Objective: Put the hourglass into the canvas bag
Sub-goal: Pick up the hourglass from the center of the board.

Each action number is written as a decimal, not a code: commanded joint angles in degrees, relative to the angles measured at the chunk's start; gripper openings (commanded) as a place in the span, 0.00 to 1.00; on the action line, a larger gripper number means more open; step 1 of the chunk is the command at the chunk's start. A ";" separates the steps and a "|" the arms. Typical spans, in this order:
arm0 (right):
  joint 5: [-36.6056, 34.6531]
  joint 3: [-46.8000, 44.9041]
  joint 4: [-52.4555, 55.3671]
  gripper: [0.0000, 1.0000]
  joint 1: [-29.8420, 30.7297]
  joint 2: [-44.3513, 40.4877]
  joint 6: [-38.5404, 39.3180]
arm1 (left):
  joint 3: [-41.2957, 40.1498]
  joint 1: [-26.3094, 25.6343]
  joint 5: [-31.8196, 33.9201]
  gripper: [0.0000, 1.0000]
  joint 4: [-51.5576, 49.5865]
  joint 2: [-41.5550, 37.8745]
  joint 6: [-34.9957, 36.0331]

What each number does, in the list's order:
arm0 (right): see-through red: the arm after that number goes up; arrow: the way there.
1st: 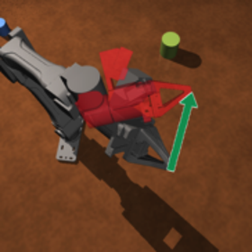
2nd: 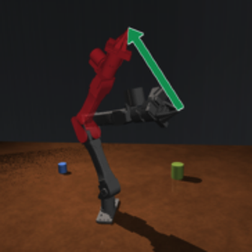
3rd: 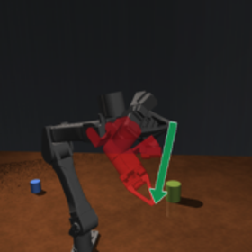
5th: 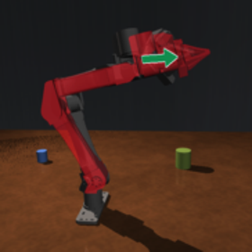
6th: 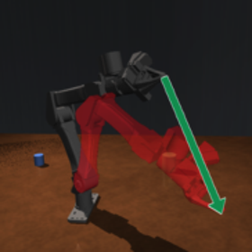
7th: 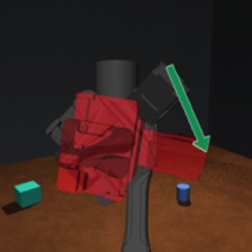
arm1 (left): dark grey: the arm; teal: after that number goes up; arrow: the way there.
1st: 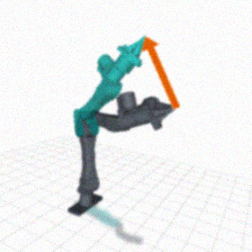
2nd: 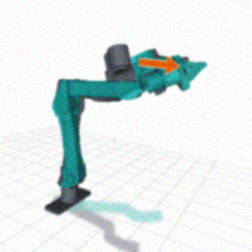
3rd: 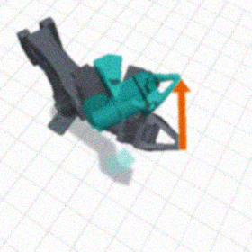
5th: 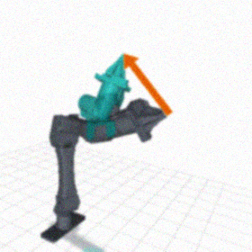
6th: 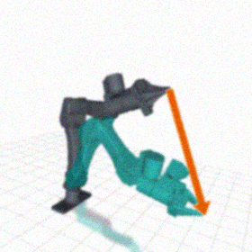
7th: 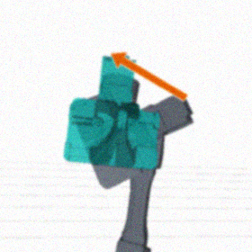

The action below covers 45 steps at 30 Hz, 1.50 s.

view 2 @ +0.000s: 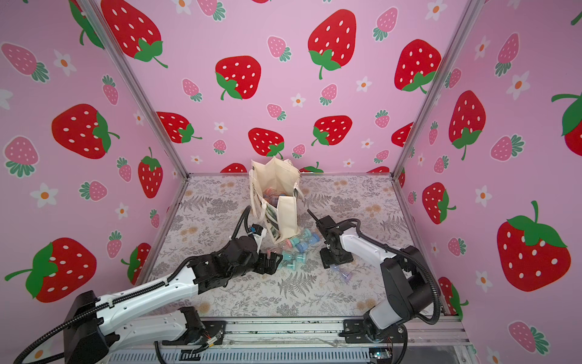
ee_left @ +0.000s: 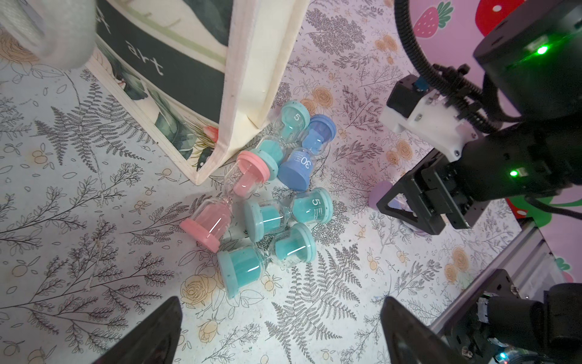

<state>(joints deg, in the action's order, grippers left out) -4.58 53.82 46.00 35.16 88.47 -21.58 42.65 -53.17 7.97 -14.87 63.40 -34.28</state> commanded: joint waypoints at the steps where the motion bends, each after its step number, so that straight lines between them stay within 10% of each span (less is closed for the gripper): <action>1: 0.84 -0.27 -0.72 0.69 -0.87 1.00 1.28 | 0.36 -0.21 1.70 0.99 -0.24 0.46 0.00; 45: 3.69 -1.48 -4.83 0.38 -1.32 -1.82 1.11 | -0.48 0.06 5.55 0.99 -1.27 -3.02 -0.93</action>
<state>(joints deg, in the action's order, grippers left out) -1.19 50.85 40.40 34.11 88.77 -20.99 42.46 -53.15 11.11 -15.07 61.56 -34.76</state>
